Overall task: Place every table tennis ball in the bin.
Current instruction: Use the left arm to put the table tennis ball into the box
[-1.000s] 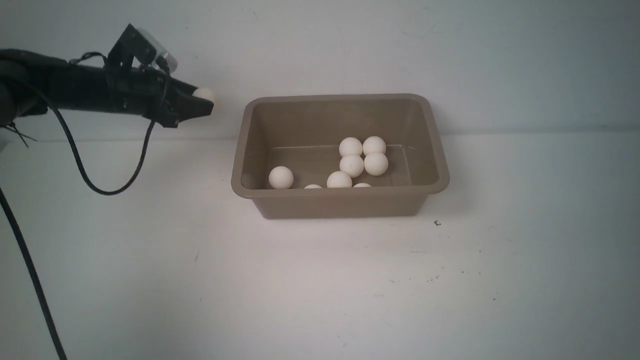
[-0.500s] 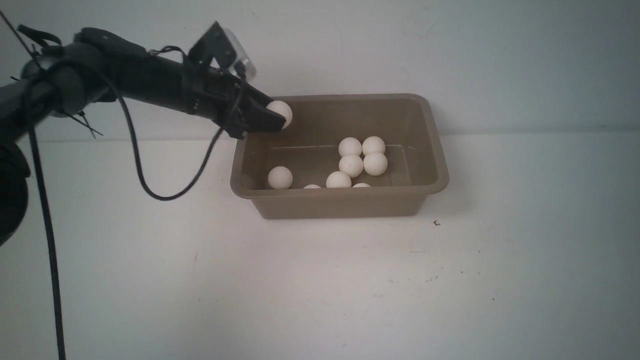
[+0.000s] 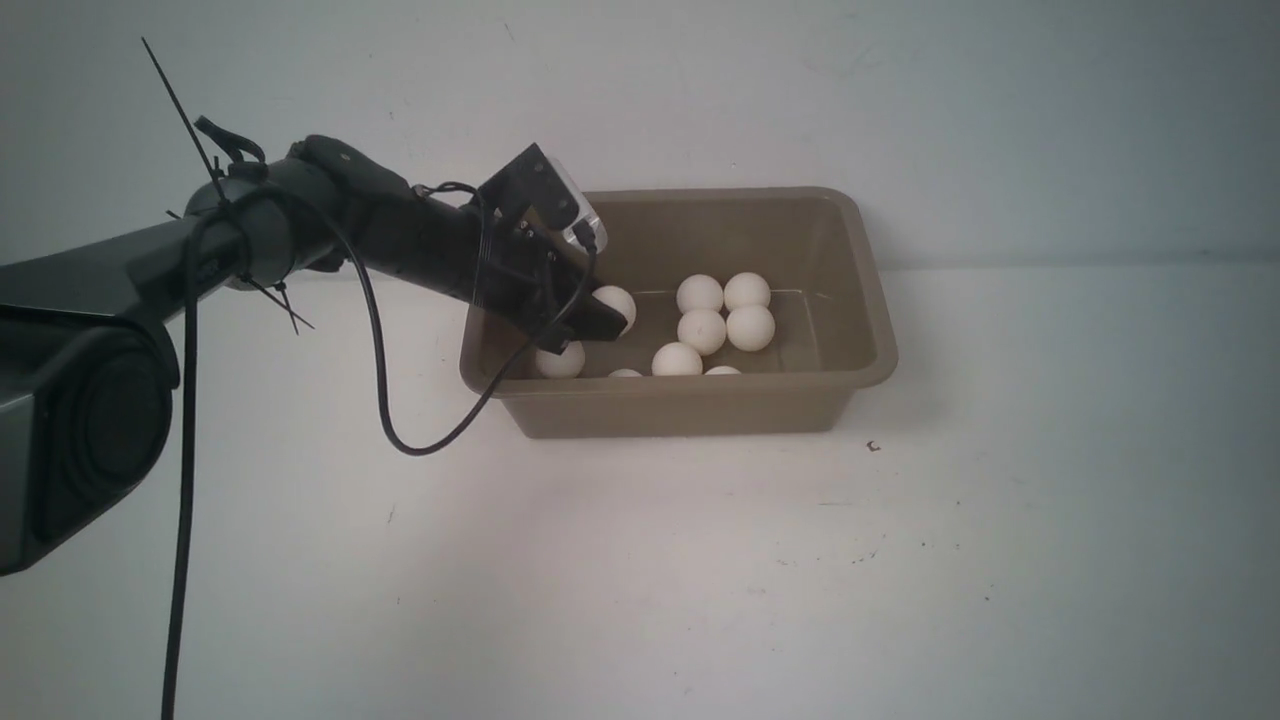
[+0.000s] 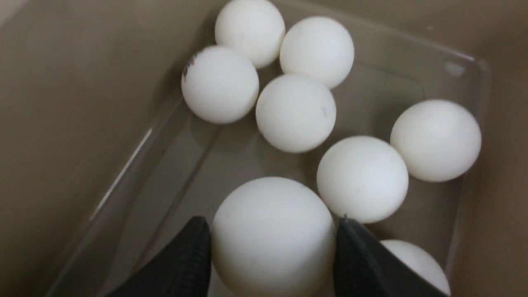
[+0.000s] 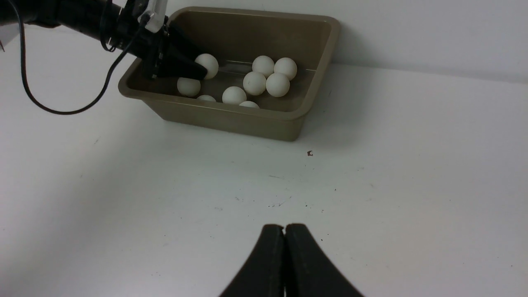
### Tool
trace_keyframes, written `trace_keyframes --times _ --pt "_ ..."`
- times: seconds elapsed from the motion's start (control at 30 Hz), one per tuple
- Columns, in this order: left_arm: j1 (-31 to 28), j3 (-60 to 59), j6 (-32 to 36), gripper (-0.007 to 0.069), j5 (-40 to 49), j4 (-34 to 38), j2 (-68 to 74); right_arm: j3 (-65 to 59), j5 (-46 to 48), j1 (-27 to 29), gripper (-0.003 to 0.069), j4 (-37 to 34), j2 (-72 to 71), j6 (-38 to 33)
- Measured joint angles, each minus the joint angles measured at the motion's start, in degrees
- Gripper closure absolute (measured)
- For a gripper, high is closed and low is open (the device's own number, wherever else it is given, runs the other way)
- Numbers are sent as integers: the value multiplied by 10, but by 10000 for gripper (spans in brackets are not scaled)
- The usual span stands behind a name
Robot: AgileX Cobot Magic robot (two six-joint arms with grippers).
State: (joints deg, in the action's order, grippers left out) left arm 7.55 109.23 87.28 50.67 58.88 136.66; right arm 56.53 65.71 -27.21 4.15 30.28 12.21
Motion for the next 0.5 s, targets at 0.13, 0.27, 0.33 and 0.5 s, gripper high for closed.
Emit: trace_keyframes --times 0.13,0.27,0.33,0.5 --pt "0 0 -4 271 -1 -2 7 0 0 0 676 0 0 0" --pt "0 0 -5 234 -5 -2 7 0 0 0 676 -1 0 -1" --pt "0 0 -6 219 -7 -2 7 0 0 0 676 -1 0 -3" --pt "0 7 -34 207 -10 -2 5 0 0 0 676 -1 0 -12"
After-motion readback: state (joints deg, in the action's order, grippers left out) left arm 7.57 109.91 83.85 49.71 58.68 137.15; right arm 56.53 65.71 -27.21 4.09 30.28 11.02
